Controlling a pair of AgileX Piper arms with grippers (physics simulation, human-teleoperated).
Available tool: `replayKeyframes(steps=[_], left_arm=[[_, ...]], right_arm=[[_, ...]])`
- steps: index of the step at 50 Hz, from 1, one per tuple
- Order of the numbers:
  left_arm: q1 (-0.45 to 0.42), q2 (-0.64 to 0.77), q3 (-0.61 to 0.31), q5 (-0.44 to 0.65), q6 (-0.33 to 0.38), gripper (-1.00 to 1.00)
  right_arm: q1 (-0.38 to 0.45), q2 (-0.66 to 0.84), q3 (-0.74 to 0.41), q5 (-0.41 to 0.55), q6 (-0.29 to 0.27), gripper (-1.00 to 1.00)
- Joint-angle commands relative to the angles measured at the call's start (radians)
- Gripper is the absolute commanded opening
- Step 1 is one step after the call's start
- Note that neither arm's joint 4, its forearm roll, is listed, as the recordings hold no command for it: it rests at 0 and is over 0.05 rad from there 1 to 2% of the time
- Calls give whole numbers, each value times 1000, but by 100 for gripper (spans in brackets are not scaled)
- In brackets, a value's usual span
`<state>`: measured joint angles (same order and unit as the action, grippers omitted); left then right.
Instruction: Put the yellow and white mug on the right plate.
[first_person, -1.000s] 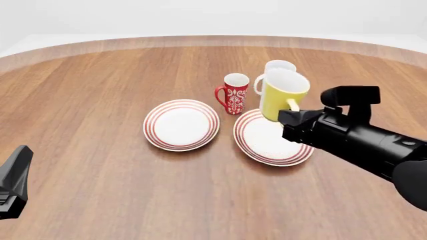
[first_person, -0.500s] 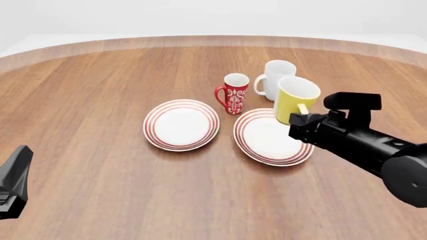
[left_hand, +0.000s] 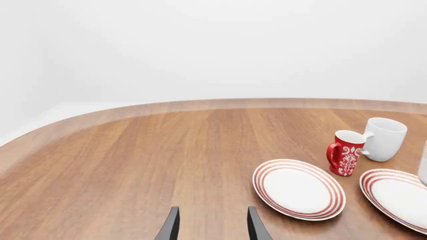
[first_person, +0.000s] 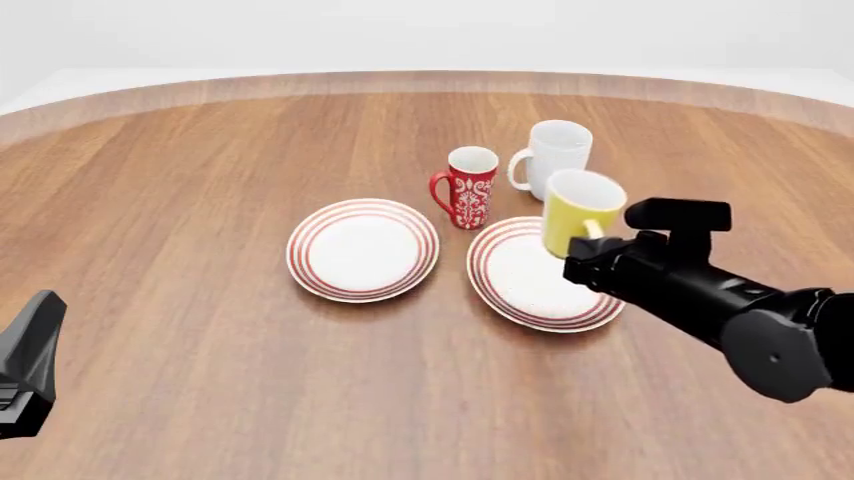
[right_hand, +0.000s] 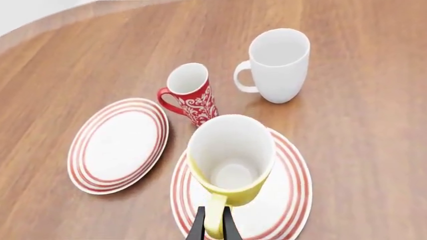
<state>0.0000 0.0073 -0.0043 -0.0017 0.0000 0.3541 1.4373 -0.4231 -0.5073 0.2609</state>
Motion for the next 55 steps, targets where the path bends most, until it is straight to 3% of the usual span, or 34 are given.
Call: replayKeyframes(steps=[1,55], left_arm=[[0,0,0,0,0,100],[0,0,0,0,0,100]], right_arm=[[5,66,-10,-52,14,-100],[15,290,-19,-214,46,-100]])
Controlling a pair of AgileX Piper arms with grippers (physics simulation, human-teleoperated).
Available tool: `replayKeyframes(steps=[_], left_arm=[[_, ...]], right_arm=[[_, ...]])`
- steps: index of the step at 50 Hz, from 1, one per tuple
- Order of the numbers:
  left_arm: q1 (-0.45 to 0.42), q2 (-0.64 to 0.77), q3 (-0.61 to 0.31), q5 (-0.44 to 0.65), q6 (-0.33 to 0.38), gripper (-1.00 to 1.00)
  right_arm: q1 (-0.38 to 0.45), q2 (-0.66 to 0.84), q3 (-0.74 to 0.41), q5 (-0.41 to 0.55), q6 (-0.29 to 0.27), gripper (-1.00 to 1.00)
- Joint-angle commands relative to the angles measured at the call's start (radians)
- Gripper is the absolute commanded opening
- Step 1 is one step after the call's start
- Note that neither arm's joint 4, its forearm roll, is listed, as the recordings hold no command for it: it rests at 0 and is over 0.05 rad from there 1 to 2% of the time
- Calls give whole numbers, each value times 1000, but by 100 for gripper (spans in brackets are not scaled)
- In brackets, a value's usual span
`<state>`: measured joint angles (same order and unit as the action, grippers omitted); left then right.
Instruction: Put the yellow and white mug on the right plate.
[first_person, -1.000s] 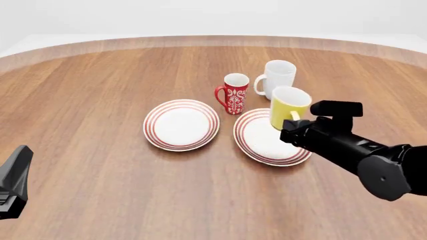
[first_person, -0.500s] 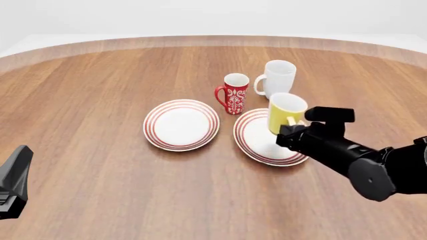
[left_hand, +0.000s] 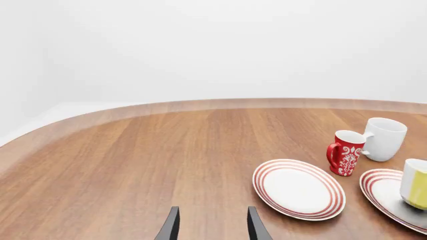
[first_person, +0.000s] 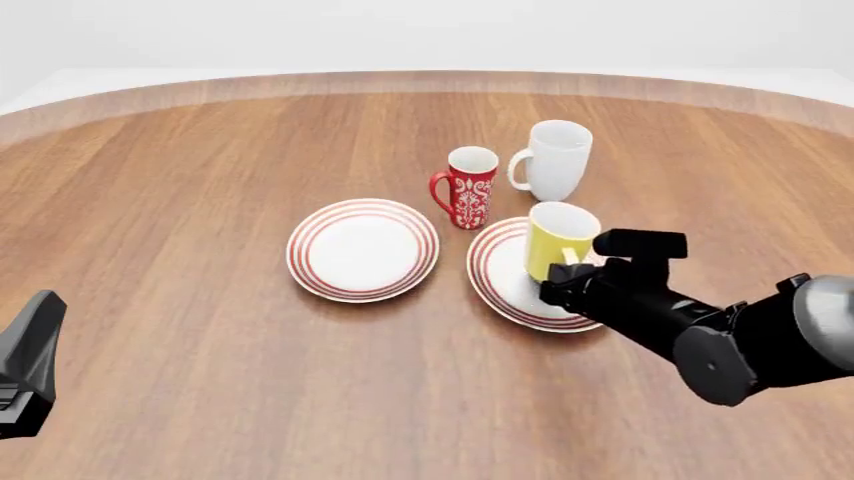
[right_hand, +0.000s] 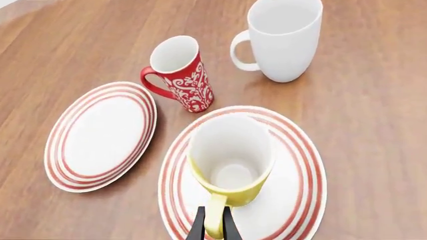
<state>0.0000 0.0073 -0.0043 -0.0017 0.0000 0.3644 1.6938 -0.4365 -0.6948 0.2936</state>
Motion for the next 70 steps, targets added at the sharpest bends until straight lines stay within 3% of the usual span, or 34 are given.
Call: replayKeyframes(steps=[1,20,21,27,36,44,64,70], left_arm=[[0,0,0,0,0,100],[0,0,0,0,0,100],[0,0,0,0,0,100],[0,0,0,0,0,100],[0,0,0,0,0,100],[0,0,0,0,0,100],[0,0,0,0,0,100],[0,0,0,0,0,100]], right_arm=[[4,37,-4,-30,14,-100],[-13,31,-4,-24,4,-100],[-14,20,-2,-17,7,100],[-6,-65,8,37,5,100],[21,-280,9,192,-21,100],[92,-428,-19,318,-36,100],[249,-733,-203,654,-119,100],[262,-776,-222,681,-141,100]])
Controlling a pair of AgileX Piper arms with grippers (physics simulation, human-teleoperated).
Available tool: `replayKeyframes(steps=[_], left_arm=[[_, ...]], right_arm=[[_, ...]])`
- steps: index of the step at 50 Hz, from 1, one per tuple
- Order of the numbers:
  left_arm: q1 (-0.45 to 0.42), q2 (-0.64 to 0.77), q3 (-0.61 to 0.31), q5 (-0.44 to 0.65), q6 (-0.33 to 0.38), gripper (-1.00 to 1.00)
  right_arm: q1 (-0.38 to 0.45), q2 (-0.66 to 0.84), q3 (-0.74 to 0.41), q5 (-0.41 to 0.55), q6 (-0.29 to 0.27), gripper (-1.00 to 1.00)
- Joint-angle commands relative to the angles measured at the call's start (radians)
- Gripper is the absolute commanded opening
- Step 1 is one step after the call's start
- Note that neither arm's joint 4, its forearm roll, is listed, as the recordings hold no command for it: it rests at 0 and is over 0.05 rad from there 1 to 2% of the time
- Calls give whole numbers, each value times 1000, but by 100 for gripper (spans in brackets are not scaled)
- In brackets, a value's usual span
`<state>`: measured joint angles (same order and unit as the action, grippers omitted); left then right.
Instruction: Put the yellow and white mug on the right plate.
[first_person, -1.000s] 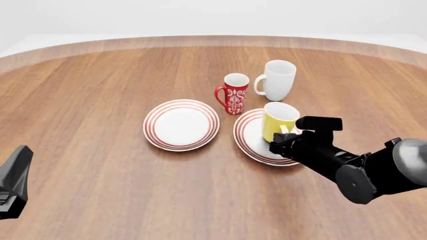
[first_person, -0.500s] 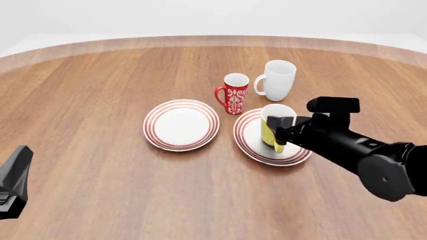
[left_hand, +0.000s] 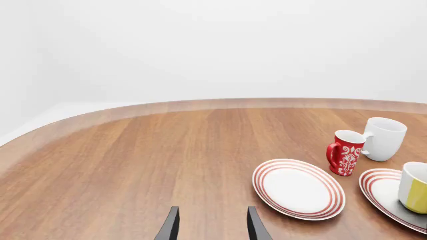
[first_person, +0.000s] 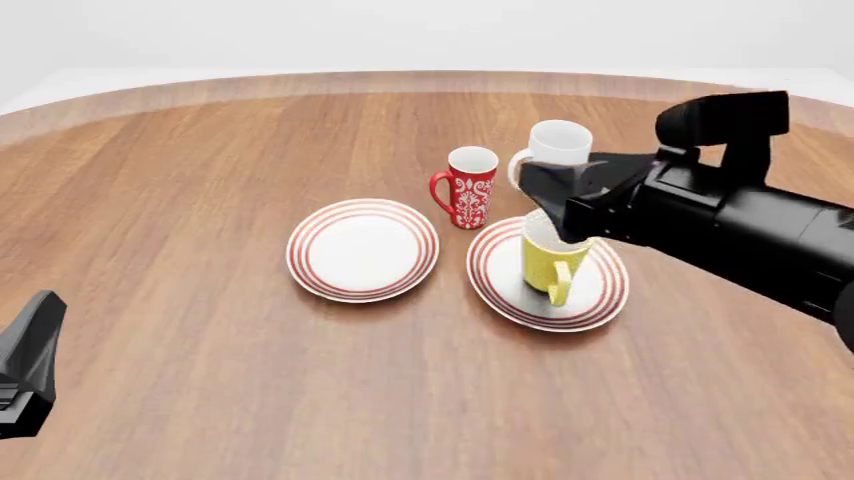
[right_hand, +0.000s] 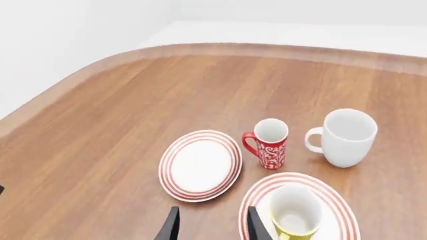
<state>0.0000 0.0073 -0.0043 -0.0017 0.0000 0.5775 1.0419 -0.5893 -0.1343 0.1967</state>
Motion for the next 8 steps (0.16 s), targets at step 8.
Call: replayKeyframes(steps=[8], left_arm=[[0,0,0,0,0,100]], right_arm=[[78,-109,-100,119,-63,100]])
